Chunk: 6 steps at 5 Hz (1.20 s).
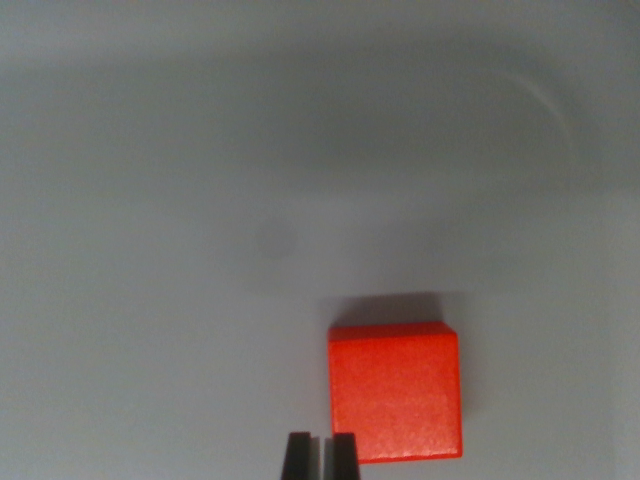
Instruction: Reach red block
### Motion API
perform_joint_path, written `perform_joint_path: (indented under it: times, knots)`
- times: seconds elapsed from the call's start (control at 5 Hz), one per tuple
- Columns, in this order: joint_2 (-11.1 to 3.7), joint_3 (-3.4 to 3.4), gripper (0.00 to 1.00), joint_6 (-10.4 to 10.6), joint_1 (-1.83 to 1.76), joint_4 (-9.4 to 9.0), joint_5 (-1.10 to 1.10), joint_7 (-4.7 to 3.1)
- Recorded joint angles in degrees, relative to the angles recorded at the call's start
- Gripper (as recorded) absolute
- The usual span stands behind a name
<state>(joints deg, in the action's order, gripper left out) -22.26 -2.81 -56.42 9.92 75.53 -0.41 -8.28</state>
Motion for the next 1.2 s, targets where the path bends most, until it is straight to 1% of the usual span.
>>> perform_joint_path:
  times: [0.2,0.4,0.6,0.8,1.0,1.2]
  knots:
    - [-1.40,-0.32,0.00,2.18,0.48,-0.78,0.06,-0.58]
    - [-1.40,-0.32,0.00,2.18,0.48,-0.78,0.06,-0.58]
    - [-2.65,-0.61,0.00,4.12,0.91,-1.48,0.12,-1.09]
    - [-2.65,-0.61,0.00,4.12,0.91,-1.48,0.12,-1.09]
    - [-3.73,-0.86,0.00,5.81,1.28,-2.09,0.16,-1.54]
    - [-3.73,-0.86,0.00,5.81,1.28,-2.09,0.16,-1.54]
